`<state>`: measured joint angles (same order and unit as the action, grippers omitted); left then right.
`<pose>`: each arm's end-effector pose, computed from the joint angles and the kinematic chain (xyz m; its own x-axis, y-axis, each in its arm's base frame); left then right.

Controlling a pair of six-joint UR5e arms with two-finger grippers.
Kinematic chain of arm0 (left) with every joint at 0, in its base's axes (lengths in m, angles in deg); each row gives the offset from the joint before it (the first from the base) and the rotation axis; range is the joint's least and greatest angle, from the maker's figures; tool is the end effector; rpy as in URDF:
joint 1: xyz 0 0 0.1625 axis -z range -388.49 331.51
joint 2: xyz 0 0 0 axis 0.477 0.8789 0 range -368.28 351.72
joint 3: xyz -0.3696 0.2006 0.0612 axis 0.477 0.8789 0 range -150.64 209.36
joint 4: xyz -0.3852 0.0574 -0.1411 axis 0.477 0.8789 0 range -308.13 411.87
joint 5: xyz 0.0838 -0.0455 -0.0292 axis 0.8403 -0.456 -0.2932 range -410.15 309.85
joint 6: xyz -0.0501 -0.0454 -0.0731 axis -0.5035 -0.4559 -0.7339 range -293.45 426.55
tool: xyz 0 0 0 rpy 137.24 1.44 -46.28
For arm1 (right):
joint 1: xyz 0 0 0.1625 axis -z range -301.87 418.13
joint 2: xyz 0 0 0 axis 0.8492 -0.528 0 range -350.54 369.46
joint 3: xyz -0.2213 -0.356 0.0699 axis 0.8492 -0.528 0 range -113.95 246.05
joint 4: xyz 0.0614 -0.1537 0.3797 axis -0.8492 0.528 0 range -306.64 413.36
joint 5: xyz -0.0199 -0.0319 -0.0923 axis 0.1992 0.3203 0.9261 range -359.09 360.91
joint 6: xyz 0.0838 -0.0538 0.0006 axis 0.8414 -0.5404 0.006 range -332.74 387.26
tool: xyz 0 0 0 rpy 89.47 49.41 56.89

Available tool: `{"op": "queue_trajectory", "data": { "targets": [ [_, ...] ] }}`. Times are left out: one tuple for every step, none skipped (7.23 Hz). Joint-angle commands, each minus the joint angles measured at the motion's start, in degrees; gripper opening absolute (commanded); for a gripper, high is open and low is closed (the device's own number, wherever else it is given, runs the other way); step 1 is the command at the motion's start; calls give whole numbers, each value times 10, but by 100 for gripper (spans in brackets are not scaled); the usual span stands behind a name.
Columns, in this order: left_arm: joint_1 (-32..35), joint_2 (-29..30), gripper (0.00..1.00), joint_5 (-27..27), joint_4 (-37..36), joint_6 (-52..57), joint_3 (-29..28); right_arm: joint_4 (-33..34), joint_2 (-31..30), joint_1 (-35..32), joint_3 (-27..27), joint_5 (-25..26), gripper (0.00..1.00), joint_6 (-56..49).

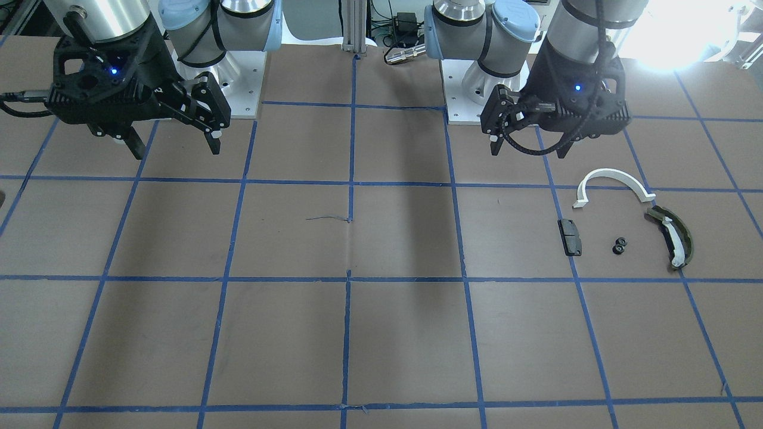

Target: Place bearing gear from tray to pile

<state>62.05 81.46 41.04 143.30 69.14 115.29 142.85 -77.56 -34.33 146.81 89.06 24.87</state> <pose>-0.1359 -0.4926 0.5228 -0.9983 0.0535 -0.0228 0.0545 0.9973 -0.0497 0.1587 -0.5147 0.5407 -0.9958 -0.0874 -0.0278 -0.0841 0.9913 -0.1015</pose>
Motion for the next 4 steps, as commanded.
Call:
{"op": "queue_trajectory", "data": {
  "targets": [
    [-4, -11, 100, -5, 34, -13, -2, 3, -3, 0, 0, 4, 100, -1],
    [-18, -11, 100, -6, 33, -16, -4, 3, -2, 0, 0, 4, 100, -1],
    [-20, -11, 100, -4, 33, -16, -4, 3, -2, 0, 0, 4, 100, -2],
    [-19, -11, 100, -5, 31, -16, -4, 2, -4, 0, 0, 3, 100, -2]
  ]
}}
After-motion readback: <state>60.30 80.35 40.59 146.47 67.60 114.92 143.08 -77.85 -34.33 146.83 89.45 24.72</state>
